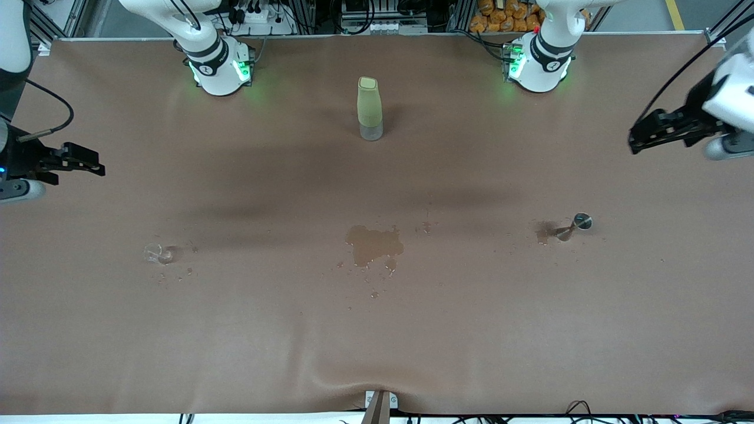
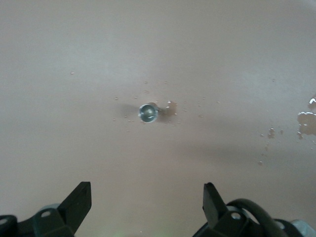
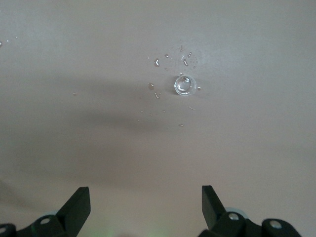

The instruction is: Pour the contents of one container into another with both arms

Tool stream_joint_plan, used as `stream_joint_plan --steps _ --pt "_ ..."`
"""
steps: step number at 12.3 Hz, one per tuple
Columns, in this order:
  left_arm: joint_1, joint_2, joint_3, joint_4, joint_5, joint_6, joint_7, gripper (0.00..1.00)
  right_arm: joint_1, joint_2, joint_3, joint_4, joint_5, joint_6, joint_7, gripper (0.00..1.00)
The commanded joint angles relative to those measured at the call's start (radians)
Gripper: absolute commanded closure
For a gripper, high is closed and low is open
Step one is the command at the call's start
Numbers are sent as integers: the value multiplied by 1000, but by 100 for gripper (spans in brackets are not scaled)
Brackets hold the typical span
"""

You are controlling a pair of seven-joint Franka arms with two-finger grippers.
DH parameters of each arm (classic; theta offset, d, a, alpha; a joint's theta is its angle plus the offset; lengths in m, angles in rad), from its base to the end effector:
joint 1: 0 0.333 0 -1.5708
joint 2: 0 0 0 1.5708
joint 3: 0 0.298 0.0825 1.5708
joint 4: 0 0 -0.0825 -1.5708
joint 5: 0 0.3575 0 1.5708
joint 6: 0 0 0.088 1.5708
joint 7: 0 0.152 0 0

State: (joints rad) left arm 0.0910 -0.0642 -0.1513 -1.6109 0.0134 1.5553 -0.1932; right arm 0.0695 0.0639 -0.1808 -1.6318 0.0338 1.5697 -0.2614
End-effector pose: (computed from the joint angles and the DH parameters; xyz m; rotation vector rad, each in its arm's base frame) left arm 0.5072 -0.0307 0.5752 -3.1127 -0.2080 -0.0167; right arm 0.5319 -0.0521 0.5012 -3.0827 -0.2280 0.1836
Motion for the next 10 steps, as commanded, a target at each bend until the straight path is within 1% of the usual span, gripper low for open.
stream_joint_plan --steps 1,2,4,5,7,10 --pt "-59 -22 82 -17 13 25 88 0 -14 -24 0 27 -25 -10 59 0" --pt "-65 -20 85 -9 14 8 92 0 -39 -25 27 29 -25 -22 79 0" --pt "-68 -22 85 -7 13 0 87 0 -98 -27 104 30 -23 -51 154 0" --pt "-77 -22 87 -7 11 -4 87 0 -103 -35 118 30 -23 -65 190 0" --pt "-89 -22 101 -7 13 -7 93 0 -102 -56 121 32 -25 -47 197 0" --pt "-100 -17 102 0 16 -20 89 0 -93 -56 126 61 -25 -46 250 0"
